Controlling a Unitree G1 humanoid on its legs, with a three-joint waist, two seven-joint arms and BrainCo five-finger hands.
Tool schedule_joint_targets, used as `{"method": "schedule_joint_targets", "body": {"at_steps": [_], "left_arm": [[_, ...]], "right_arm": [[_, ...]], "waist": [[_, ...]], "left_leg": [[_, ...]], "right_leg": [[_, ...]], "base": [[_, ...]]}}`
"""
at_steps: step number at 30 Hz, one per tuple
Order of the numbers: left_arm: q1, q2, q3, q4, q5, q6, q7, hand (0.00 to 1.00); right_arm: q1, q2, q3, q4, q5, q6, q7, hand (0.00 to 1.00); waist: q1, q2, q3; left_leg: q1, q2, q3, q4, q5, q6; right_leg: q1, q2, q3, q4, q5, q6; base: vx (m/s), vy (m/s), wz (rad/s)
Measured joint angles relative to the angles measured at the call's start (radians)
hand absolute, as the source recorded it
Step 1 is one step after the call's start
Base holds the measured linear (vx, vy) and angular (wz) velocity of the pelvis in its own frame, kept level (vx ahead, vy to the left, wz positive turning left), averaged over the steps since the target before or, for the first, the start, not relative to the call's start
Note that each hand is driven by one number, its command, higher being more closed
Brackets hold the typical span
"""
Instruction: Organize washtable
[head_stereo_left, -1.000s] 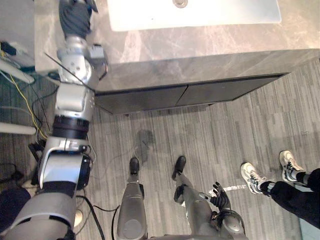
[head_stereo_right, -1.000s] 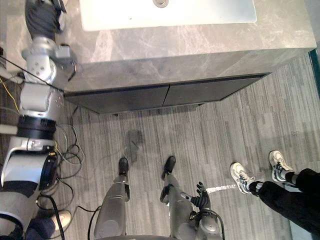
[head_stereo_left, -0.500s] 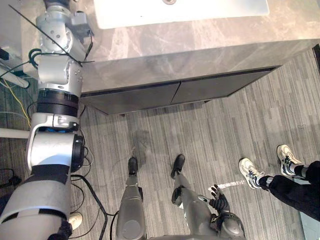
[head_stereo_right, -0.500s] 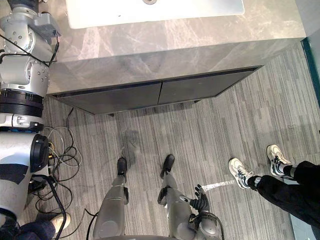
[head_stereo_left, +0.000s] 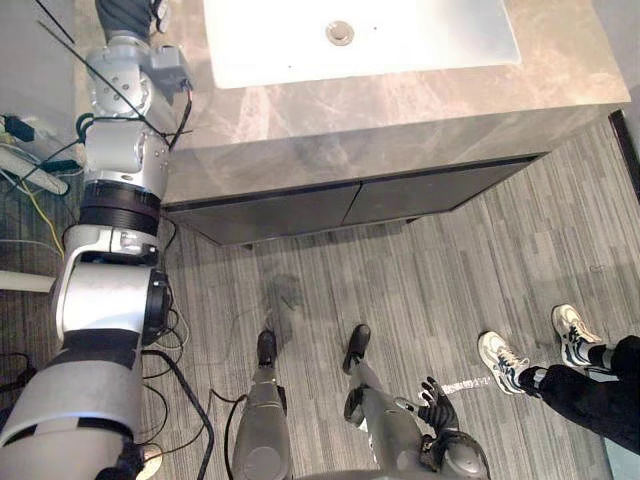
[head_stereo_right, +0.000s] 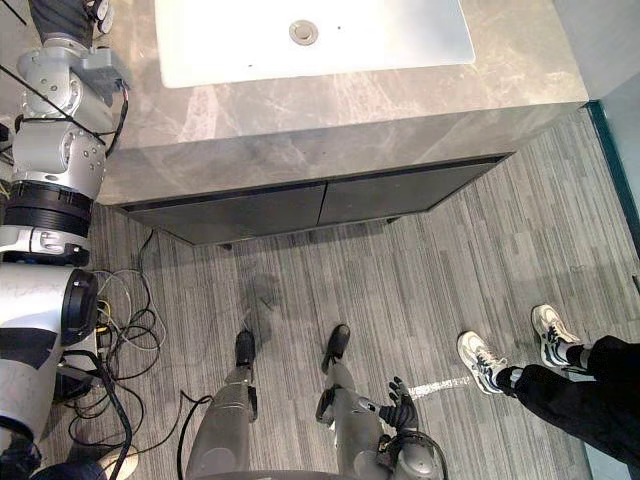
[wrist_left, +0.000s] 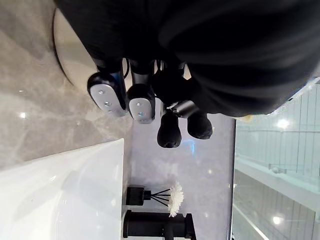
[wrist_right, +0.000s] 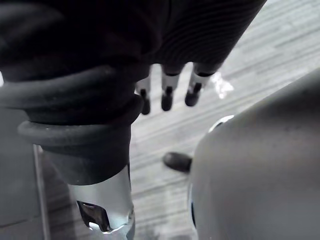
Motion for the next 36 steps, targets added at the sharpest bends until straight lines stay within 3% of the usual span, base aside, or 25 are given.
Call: {"method": "schedule_joint_targets", "body": {"at_steps": [12,19,24,31,36], "left_arm": [[0.061,0.008,-0.040,-0.019,0.018,0.001,-0.027,1.00],[0.075,0.013,-0.041,-0.020,0.053,0.009,-0.042,1.00],[0.076,0.013,-0.021,0.029,0.071,0.024,-0.038,1.00],[0.121,0.012,0.087,0.054,0.092,0.035,-0.038,1.00],[0.121,0.012,0.093,0.054,0.092,0.038,-0.038,1.00]], "right_arm": [[0.000,-0.004,0.001,0.024,-0.003,0.001,0.000,0.00],[0.000,-0.005,0.007,0.025,-0.005,0.001,0.001,0.00],[0.000,-0.010,0.019,0.024,0.001,-0.002,0.001,0.00],[0.000,-0.010,0.016,0.024,0.000,-0.002,0.001,0.00],[0.000,-0.013,0.015,0.023,0.001,-0.002,0.001,0.00]], "waist": [[0.001,0.016,-0.037],[0.017,0.016,-0.037],[0.024,0.016,-0.037],[0.024,0.016,-0.037],[0.025,0.015,-0.037]], "left_leg": [[0.000,0.000,-0.001,0.004,0.003,0.005],[-0.011,0.002,-0.011,0.012,-0.001,-0.002],[-0.022,0.008,-0.011,0.015,-0.003,-0.003],[-0.034,0.016,-0.009,0.038,-0.010,-0.005],[-0.035,0.016,-0.009,0.040,-0.012,-0.003]], "right_leg": [[0.002,0.000,-0.001,0.000,0.005,-0.005],[0.000,0.001,-0.011,0.000,-0.001,0.001],[-0.006,0.004,-0.019,0.000,-0.002,0.001],[-0.009,0.007,-0.017,0.000,-0.002,0.002],[-0.009,0.006,-0.017,0.000,-0.002,0.002]], "base": [[0.00,0.026,0.00],[0.00,0.037,0.03],[-0.01,0.027,0.03],[0.00,0.017,-0.02],[0.00,0.007,0.00]]}}
